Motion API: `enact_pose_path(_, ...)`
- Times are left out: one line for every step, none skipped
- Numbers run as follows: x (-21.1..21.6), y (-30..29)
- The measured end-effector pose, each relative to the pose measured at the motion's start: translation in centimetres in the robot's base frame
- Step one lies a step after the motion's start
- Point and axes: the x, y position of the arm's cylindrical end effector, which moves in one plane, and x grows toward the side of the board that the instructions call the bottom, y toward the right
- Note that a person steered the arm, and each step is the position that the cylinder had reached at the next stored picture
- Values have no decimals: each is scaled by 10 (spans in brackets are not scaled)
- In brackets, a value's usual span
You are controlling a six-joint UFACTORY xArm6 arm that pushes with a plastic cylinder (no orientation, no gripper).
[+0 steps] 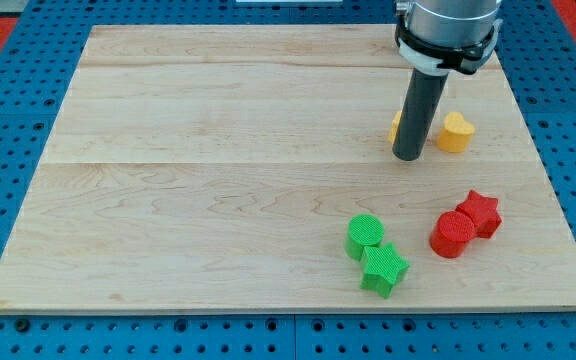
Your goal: Slide the yellow hexagon closer to the yellow heart
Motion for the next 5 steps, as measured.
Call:
enact_pose_path(0,-48)
enact_pose_path(-37,-40)
enact_pose_path(-57,-28)
enact_pose_path(-57,-7)
enact_pose_path(-57,7)
